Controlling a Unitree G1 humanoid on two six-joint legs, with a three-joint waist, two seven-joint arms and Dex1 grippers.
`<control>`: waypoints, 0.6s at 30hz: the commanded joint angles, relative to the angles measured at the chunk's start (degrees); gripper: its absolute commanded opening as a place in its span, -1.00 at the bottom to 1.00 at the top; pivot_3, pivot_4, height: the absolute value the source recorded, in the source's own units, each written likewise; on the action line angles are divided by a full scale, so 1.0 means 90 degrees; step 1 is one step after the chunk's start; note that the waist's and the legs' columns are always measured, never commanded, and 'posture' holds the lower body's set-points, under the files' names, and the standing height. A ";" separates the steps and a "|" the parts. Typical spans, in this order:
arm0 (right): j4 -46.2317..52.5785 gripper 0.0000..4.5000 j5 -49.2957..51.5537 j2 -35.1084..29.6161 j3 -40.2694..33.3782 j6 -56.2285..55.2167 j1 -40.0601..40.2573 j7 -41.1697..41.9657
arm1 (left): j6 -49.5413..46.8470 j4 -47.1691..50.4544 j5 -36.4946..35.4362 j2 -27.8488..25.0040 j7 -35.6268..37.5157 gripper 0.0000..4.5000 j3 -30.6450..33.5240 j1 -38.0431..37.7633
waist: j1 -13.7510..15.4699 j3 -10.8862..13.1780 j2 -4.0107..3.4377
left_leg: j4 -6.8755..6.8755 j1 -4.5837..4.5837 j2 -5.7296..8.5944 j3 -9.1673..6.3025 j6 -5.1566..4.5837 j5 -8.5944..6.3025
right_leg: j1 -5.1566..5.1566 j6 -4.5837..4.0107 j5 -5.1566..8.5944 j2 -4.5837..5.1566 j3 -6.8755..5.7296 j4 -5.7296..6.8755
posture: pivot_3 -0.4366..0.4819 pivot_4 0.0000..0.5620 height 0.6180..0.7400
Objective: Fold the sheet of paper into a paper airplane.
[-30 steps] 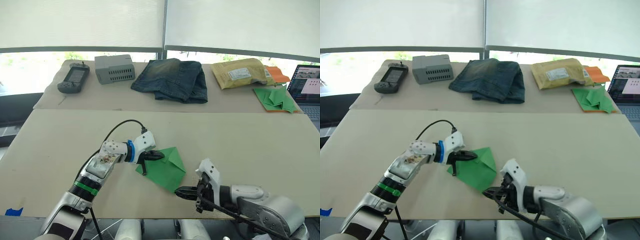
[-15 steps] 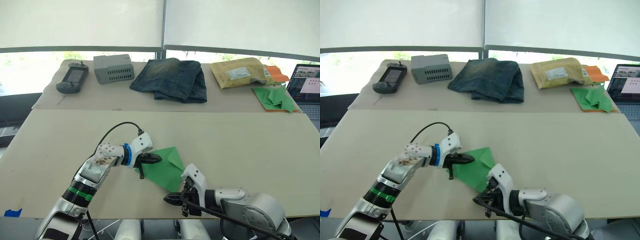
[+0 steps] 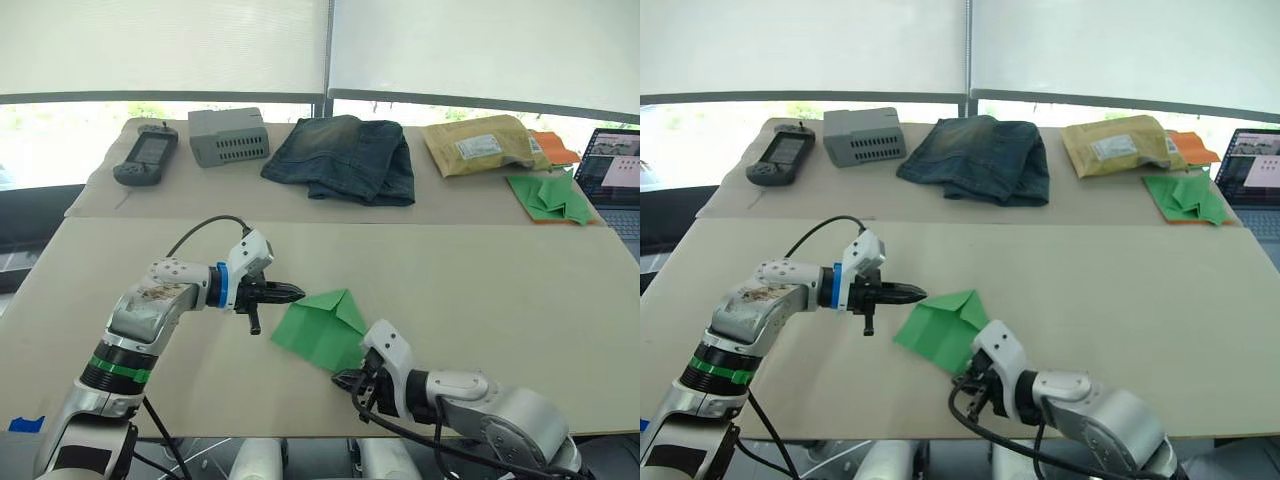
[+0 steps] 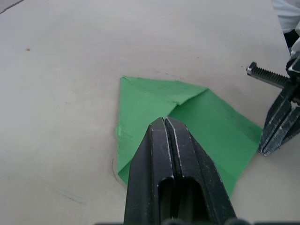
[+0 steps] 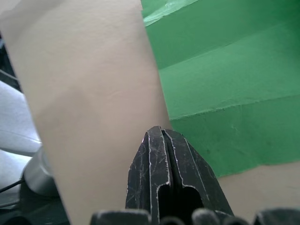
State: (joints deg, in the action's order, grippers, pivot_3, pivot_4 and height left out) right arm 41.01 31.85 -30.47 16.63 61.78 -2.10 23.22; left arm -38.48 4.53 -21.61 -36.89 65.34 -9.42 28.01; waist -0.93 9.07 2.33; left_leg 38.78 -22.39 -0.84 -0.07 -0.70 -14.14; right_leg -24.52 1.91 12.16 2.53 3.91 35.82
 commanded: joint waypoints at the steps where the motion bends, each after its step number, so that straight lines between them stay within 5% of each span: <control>1: -0.0328 -1.00 -0.0357 -0.0164 -0.0409 -0.0390 -0.0136 -0.0054 | 0.0200 -0.0017 0.0017 0.0009 -0.0029 -0.99 0.0020 0.0037 | 0.0006 0.0000 0.0000 | 0.0001 0.0000 0.0000 0.0000 0.0000 0.0000 | 0.0001 0.0000 0.0000 0.0000 0.0000 0.0000 | -0.05 -0.47 0.81; 18: -0.0419 -1.00 -0.0247 -0.0771 -0.1093 -0.0664 -0.0037 0.0591 | 0.1023 -0.0982 0.0512 0.0184 -0.0310 -0.99 0.0022 0.0243 | 0.0026 0.0001 0.0001 | -0.0002 -0.0006 0.0002 0.0002 -0.0002 -0.0001 | 0.0000 0.0001 -0.0001 0.0000 0.0001 -0.0004 | -0.05 -0.47 0.81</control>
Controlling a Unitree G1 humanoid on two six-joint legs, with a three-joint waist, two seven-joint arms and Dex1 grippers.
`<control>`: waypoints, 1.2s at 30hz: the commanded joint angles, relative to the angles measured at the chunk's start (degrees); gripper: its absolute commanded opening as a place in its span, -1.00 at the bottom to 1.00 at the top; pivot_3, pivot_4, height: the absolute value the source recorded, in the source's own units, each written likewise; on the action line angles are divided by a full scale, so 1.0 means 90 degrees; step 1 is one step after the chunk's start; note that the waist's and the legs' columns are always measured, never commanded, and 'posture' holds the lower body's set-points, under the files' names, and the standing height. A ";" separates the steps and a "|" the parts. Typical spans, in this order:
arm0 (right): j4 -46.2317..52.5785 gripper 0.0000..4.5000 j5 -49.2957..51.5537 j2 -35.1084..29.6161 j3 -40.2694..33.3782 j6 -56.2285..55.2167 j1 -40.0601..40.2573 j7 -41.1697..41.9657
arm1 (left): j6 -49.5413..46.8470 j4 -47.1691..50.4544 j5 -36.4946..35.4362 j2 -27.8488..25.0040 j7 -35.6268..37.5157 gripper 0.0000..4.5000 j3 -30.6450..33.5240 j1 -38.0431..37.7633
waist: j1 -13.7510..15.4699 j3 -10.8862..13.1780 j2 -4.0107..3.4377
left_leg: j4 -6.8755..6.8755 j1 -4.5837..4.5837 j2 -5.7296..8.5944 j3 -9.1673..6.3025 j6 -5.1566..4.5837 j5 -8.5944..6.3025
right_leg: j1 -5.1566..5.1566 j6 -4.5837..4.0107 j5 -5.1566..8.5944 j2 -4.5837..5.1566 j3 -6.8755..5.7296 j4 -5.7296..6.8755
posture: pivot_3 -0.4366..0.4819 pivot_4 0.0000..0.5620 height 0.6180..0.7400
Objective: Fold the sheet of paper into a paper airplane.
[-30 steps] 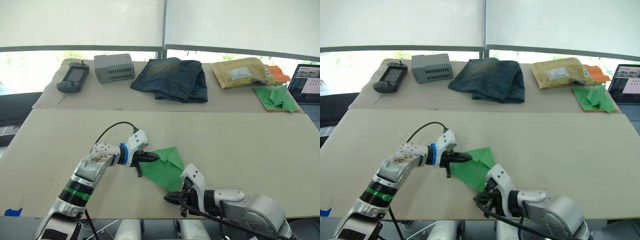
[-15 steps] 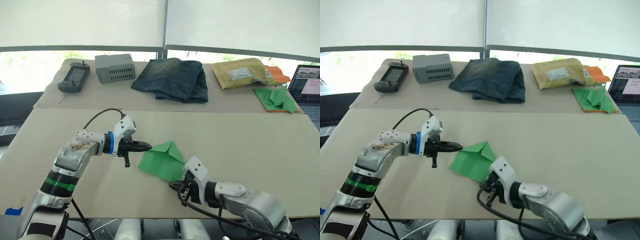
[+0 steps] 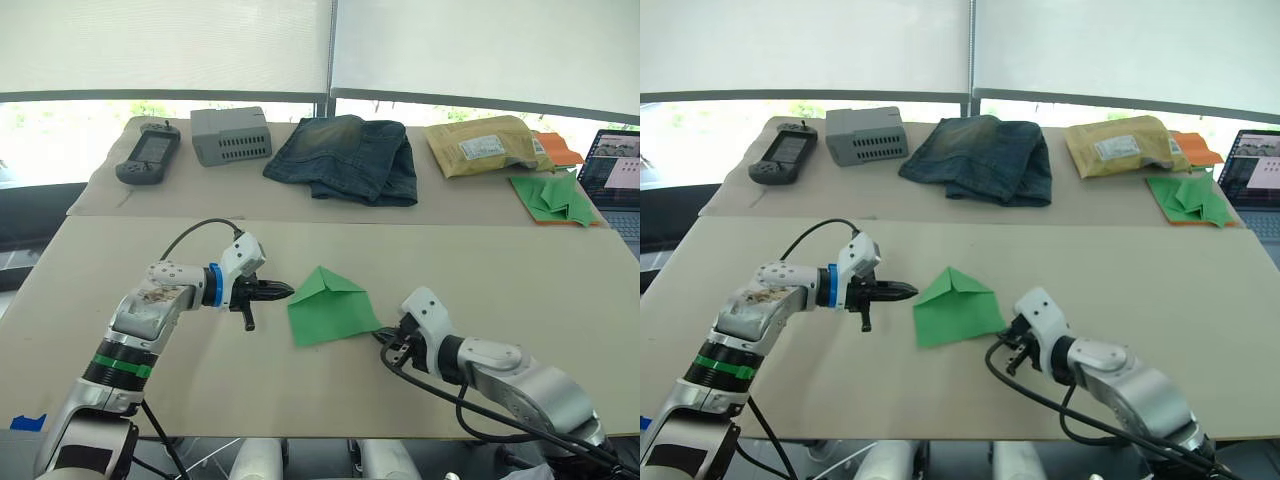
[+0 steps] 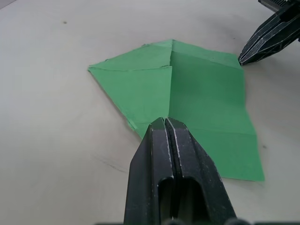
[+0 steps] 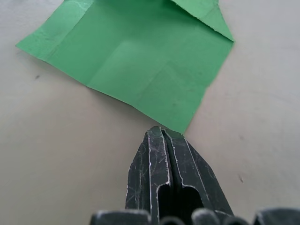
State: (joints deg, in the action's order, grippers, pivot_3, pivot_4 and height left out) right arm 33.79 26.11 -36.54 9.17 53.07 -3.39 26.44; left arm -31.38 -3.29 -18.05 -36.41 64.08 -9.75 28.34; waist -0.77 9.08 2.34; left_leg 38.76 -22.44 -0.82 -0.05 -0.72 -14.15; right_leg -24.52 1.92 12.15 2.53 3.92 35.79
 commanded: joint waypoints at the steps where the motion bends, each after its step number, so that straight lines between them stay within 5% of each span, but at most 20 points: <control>1: 0.0528 -1.00 0.0580 -0.0177 -0.0370 0.0469 0.0184 0.0365 | 0.0297 -0.0234 0.0192 0.0249 -0.0332 -0.99 0.0054 0.0264 | 0.0011 0.0000 0.0000 | 0.0000 -0.0001 0.0000 -0.0001 0.0000 0.0000 | 0.0000 0.0000 0.0000 0.0000 0.0000 0.0001 | -0.05 -0.47 0.81; 11: 0.0285 -1.00 0.0815 -0.0446 -0.1113 0.0731 0.0069 0.0381 | 0.0229 -0.0277 0.0617 0.1169 -0.1251 -0.99 -0.0325 0.0206 | -0.0022 0.0006 0.0009 | 0.0009 -0.0002 0.0002 0.0003 0.0000 0.0000 | 0.0003 0.0013 -0.0008 -0.0002 0.0006 0.0000 | -0.05 -0.47 0.81; 26: -0.0151 -1.00 0.0344 0.0929 -0.0140 0.0192 0.0135 -0.0283 | -0.0136 -0.0397 0.1132 0.1144 -0.1605 -0.99 -0.0654 0.0000 | -0.0030 0.0003 0.0005 | 0.0002 0.0018 -0.0001 0.0000 0.0000 0.0000 | 0.0019 0.0007 -0.0005 -0.0004 0.0006 0.0006 | -0.05 -0.47 0.81; 36: -0.0551 -1.00 -0.0116 0.1573 -0.0197 -0.0888 0.0211 -0.0379 | -0.0123 -0.0283 0.1153 0.1110 -0.1586 -0.99 -0.0701 -0.0112 | -0.0027 0.0001 0.0001 | 0.0001 0.0023 -0.0002 0.0000 0.0000 0.0000 | 0.0022 0.0007 -0.0005 -0.0005 0.0005 0.0008 | -0.05 -0.47 0.81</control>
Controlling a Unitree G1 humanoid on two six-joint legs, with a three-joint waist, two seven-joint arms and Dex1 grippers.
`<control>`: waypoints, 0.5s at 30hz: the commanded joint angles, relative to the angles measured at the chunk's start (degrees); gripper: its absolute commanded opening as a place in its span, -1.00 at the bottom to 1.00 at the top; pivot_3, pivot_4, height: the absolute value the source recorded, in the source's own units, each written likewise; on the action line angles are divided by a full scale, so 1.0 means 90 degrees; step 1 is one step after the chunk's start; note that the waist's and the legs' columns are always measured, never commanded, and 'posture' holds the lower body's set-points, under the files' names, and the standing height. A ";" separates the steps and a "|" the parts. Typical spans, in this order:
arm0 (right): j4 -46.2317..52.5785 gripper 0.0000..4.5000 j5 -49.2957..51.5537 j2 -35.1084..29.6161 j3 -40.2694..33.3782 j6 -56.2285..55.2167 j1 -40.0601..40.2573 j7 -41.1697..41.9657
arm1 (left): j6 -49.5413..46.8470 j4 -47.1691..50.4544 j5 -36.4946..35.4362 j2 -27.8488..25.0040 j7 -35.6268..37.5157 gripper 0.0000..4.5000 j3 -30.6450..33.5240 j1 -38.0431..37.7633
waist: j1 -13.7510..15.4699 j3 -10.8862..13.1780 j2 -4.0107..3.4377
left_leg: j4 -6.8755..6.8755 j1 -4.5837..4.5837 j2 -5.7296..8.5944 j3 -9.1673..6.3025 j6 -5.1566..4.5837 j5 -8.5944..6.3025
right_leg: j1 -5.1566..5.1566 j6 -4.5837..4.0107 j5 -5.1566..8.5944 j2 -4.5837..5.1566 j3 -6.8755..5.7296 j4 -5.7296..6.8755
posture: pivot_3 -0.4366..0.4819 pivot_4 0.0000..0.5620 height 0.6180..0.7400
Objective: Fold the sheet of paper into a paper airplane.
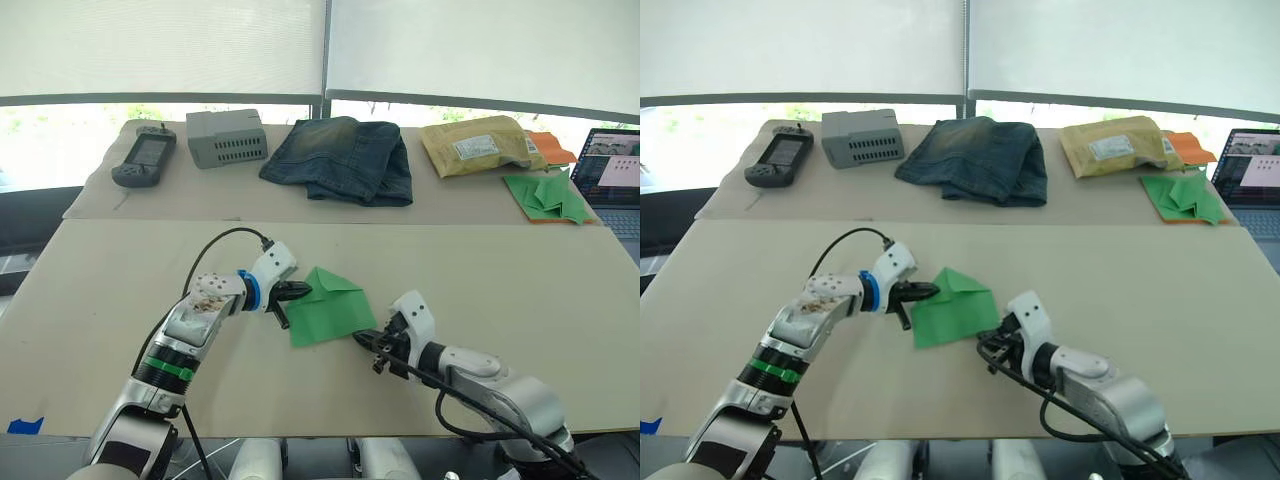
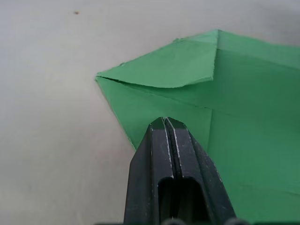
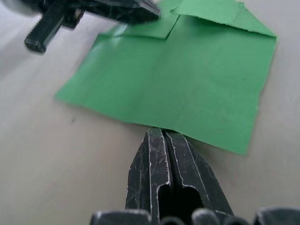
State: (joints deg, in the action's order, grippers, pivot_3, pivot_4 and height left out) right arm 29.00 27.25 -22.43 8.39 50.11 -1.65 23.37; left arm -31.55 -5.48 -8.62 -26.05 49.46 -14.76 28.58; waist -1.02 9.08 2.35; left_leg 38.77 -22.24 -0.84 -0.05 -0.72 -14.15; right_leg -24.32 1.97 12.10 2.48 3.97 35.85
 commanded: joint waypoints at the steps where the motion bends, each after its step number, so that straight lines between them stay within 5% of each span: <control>1: -0.0049 -1.00 -0.0346 0.0002 -0.0085 -0.0728 0.0029 -0.0023 | -0.0098 -0.0040 0.0101 -0.0045 0.0044 -0.99 -0.0143 -0.0143 | 0.0000 0.0000 0.0000 | 0.0000 -0.0001 0.0001 0.0000 0.0000 0.0000 | 0.0000 0.0000 0.0000 0.0000 0.0000 -0.0001 | -0.05 -0.47 0.81; 15: -0.0271 -1.00 -0.0758 0.0281 0.0390 -0.2281 0.0073 0.0641 | 0.0130 -0.0324 0.0122 -0.0040 0.0156 -0.99 -0.0094 -0.0005 | -0.0003 0.0000 -0.0001 | -0.0001 0.0001 0.0002 0.0001 0.0000 0.0000 | 0.0000 -0.0001 0.0001 -0.0001 -0.0001 0.0001 | -0.05 -0.47 0.81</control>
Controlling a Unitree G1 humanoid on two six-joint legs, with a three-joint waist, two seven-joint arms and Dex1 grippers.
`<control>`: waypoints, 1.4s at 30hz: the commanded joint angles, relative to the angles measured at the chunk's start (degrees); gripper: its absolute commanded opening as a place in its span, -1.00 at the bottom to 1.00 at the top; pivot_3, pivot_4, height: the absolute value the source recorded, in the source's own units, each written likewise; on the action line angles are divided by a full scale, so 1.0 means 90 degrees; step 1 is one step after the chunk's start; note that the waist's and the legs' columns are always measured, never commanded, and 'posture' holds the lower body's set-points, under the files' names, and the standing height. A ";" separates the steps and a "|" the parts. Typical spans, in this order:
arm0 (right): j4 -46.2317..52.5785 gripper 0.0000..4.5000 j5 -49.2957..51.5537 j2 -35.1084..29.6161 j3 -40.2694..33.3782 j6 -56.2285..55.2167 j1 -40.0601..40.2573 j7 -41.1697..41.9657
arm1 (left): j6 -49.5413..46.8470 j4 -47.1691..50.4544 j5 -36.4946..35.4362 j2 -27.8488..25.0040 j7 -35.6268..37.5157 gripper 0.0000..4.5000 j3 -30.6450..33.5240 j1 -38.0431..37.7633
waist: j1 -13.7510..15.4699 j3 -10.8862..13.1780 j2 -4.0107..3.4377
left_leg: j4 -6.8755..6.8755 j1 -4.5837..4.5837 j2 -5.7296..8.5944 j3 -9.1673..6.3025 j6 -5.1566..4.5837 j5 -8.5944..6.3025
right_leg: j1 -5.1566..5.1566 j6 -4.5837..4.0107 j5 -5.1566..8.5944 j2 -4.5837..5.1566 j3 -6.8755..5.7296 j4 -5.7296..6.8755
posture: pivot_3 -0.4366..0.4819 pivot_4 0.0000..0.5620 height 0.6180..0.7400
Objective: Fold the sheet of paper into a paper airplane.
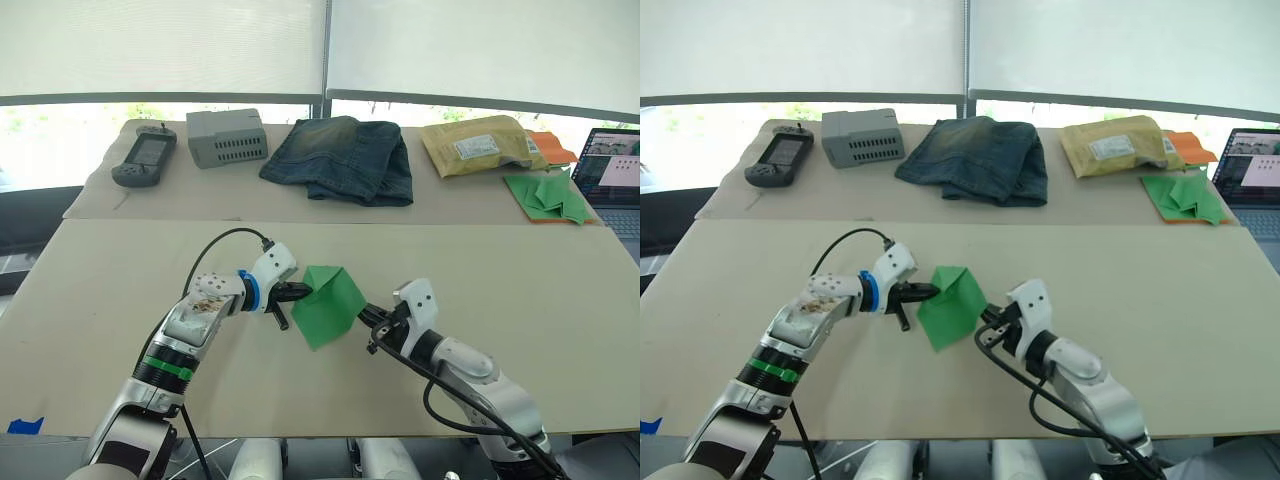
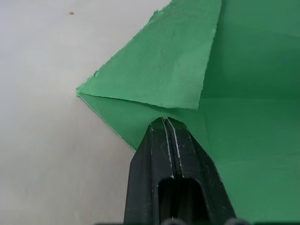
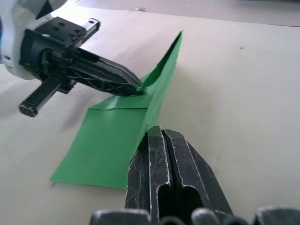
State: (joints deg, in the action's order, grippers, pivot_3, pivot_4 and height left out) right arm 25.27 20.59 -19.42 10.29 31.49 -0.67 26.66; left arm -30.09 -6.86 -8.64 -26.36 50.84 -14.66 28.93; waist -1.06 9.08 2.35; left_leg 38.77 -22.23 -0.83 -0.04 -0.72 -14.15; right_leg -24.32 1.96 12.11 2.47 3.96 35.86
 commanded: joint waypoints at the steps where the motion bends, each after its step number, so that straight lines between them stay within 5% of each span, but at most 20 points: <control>1: 0.0122 -1.00 -0.0029 -0.0049 0.0210 -0.0201 -0.0049 0.0293 | -0.0018 -0.0181 0.0131 -0.0003 -0.0008 -0.99 -0.0100 -0.0039 | 0.0001 0.0000 0.0000 | 0.0000 0.0000 0.0000 0.0000 0.0000 0.0000 | 0.0000 0.0000 0.0000 0.0000 0.0000 0.0000 | -0.05 -0.47 0.81; 25: -0.0666 -1.00 -0.0158 0.0043 -0.0204 -0.0427 -0.0379 0.0541 | -0.0097 -0.0210 0.0205 0.0710 -0.0210 -0.99 -0.0427 -0.0034 | 0.0039 0.0000 0.0000 | 0.0005 -0.0003 0.0004 -0.0002 0.0000 0.0000 | 0.0002 0.0001 -0.0001 0.0004 0.0000 0.0000 | -0.05 -0.47 0.81; 42: -0.1568 -1.00 -0.0377 0.0314 0.0387 -0.0826 -0.1408 0.1194 | -0.0500 0.0510 -0.0005 0.0128 -0.0406 -0.99 0.0172 -0.0682 | -0.0086 -0.0001 -0.0002 | -0.0003 0.0007 -0.0004 -0.0002 0.0000 0.0000 | 0.0001 -0.0005 0.0000 0.0000 0.0001 0.0006 | -0.05 -0.47 0.81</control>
State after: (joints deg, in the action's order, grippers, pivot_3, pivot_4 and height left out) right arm 10.83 17.34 -17.03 13.17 25.87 -12.41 36.38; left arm -31.98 -1.54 -9.25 -24.29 48.25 -13.14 24.21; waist -1.83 9.07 2.33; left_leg 38.74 -22.14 -0.86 -0.06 -0.72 -14.15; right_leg -24.30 1.91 12.11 2.47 3.97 35.94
